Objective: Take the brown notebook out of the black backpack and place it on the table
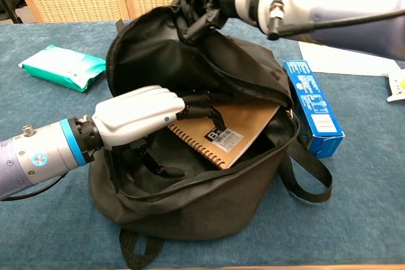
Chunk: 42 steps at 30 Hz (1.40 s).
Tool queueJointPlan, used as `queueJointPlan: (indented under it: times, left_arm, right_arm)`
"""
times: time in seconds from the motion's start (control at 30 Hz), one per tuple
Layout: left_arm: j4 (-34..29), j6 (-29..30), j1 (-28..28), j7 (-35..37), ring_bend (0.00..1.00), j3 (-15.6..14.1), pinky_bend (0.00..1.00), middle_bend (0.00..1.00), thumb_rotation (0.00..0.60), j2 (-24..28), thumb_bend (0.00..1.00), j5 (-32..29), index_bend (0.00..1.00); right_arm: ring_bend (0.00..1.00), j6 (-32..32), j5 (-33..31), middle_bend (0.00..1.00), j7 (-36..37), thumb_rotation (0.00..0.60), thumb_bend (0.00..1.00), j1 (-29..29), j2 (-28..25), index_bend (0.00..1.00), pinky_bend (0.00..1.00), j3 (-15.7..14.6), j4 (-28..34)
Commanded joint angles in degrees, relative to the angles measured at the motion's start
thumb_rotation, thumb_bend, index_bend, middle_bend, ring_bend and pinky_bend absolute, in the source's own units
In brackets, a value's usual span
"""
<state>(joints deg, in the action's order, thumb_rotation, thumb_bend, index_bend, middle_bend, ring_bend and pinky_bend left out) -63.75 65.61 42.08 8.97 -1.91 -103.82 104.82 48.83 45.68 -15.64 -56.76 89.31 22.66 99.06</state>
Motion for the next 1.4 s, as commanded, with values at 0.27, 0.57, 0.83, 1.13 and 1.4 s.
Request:
queueJointPlan:
  times: [0.27, 0.57, 0.83, 1.13, 1.4]
  left_arm:
    - [2.2, -1.2, 1.4, 0.1, 0.09, 0.7, 0.20, 0.06, 0.600, -2.0, 0.18, -1.7, 0.29]
    - [5.9, -1.3, 2.8, 0.8, 0.09, 1.6, 0.20, 0.06, 0.600, -5.1, 0.18, -2.9, 0.29]
    - [9.0, -1.9, 4.2, 1.5, 0.09, 2.7, 0.20, 0.06, 0.600, -8.2, 0.18, -4.3, 0.29]
    - [13.9, -2.7, 6.1, 2.6, 0.09, 3.6, 0.20, 0.06, 0.600, -11.9, 0.25, -5.4, 0.29]
    - [14.5, -5.5, 7.6, 1.8, 0.09, 4.1, 0.20, 0.06, 0.600, -13.5, 0.75, -7.2, 0.29]
  right_arm:
    - [0.55, 1.0, -3.0, 0.67, 0.2, 0.600, 0.75, -1.7, 0.7, 0.69, 0.59, -0.1, 0.3]
    - [0.55, -0.8, -3.3, 0.67, 1.1, 0.600, 0.72, -2.4, -1.1, 0.70, 0.59, -1.2, 1.5]
    - [0.55, -1.5, -2.5, 0.67, 3.0, 0.600, 0.72, -2.5, -1.7, 0.70, 0.59, -1.6, 1.5]
    - [0.55, -1.8, -2.0, 0.67, 4.7, 0.600, 0.72, -2.5, -2.9, 0.70, 0.59, -2.0, 1.6]
    - [0.55, -1.7, -1.6, 0.67, 5.8, 0.600, 0.72, -2.6, -3.6, 0.70, 0.59, -2.2, 2.0]
